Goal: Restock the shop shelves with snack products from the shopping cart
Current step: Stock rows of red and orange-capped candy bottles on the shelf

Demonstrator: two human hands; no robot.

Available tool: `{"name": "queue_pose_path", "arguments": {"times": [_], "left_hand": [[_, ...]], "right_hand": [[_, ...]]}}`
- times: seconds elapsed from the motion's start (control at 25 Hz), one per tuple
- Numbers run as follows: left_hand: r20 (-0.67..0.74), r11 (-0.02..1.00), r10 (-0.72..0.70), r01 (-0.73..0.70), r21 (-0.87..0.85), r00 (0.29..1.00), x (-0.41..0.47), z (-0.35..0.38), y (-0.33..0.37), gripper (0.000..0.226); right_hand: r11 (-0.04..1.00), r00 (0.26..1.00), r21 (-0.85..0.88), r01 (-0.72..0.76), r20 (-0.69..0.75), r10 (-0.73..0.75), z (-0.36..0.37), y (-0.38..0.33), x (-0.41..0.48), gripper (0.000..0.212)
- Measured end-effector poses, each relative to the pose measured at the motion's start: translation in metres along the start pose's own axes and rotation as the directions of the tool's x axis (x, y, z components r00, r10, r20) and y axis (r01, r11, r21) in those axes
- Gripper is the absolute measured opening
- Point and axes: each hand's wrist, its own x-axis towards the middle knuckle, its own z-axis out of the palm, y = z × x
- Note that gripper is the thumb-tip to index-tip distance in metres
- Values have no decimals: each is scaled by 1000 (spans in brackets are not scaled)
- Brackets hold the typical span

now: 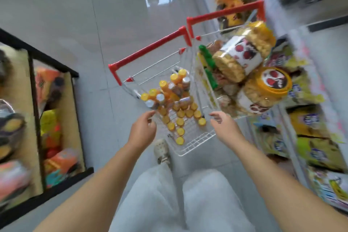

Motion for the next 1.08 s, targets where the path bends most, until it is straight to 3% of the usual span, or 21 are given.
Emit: {"name": "queue_pose_path", "arguments": {"times": [0.16, 0.4, 0.52, 0.64, 0.72, 0.84, 0.92, 1.08], "left_hand": [[53, 979, -83, 92, -180, 995, 52, -5, -23, 42], [78, 889, -172, 189, -417, 982, 105, 14, -36, 43], [120, 838, -215, 246, -487, 969, 118, 25, -36, 40], [118, 805, -240, 265, -530, 964, 127, 35, -38, 33], [109, 796, -247, 266, -544, 963, 132, 41, -42, 35], [106, 790, -242, 259, -556, 965, 136, 48, -47, 37], [97, 783, -240, 252, -568, 966, 137, 51, -48, 38], [81, 779, -241, 243, -578, 967, 140, 54, -49, 38]], "right_hand": [[993, 984, -60, -104, 142, 111, 62, -22, 70, 34], [987, 960, -136, -89, 251, 121, 131, -28, 172, 36], [928, 915, -350, -129, 320, 247, 153, -5, 208, 30], [885, 857, -438, -156, 385, 342, 164, 22, 211, 55], [882, 856, -461, -98, 413, 312, 173, 38, 200, 77], [847, 912, -531, -19, 338, 232, 196, 49, 191, 93], [839, 941, -540, -65, 247, 232, 212, 52, 193, 96], [847, 972, -517, -127, 103, 209, 231, 53, 202, 84]]}}
